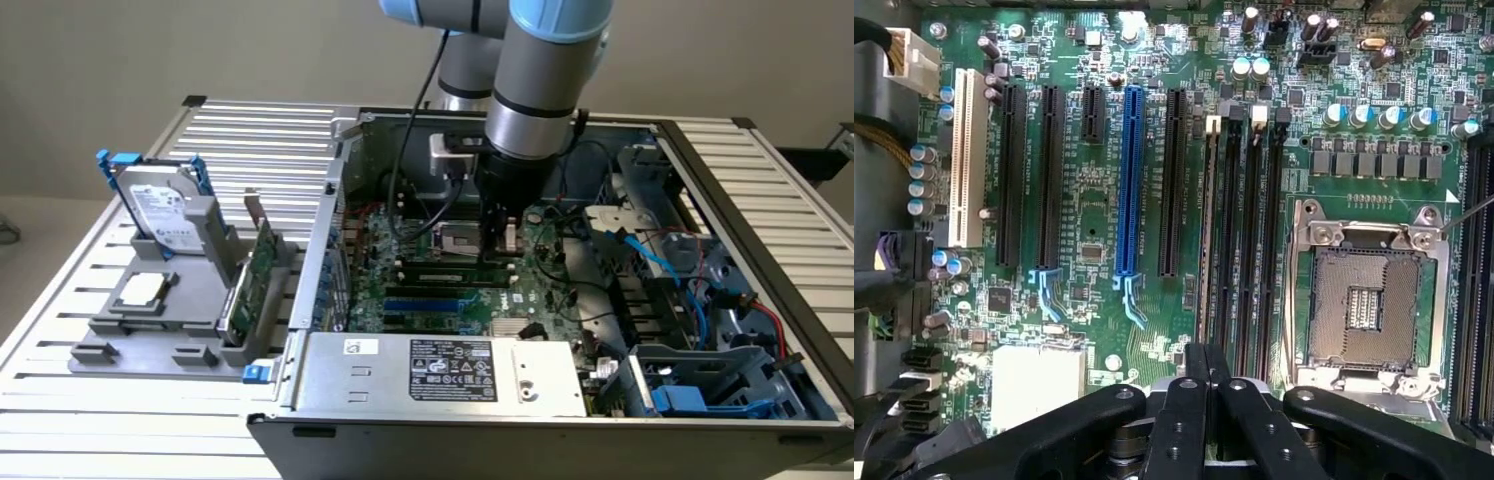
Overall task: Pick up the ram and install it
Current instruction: 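Press down the ram until it locks into place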
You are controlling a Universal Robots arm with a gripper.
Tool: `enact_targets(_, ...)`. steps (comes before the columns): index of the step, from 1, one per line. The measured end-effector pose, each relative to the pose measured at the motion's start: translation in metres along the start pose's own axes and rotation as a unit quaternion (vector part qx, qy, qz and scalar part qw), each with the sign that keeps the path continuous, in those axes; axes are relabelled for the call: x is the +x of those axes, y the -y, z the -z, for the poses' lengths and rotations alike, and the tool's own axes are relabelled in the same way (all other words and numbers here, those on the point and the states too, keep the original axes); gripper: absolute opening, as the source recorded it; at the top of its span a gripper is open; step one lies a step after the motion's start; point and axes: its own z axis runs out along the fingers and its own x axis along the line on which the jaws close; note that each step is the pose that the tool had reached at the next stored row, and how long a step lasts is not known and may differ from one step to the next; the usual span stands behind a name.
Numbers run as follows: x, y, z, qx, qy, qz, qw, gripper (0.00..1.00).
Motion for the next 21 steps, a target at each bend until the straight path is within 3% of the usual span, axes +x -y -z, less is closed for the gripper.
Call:
enact_targets(6,0.0,-0.0006,-0.0043,-0.0001,0.0,0.0,1.0,0.11)
enact_targets(8,0.0,-0.001,0.0003,-0.0002,0.0013,0.0,1.0,0.11)
enact_targets(12,0.002,-0.0034,0.0092,-0.0005,0.0003,0.0,1.0,0.11)
enact_targets(21,0.004,-0.0266,0.0106,-0.0005,0.0002,0.0,1.0,0.11)
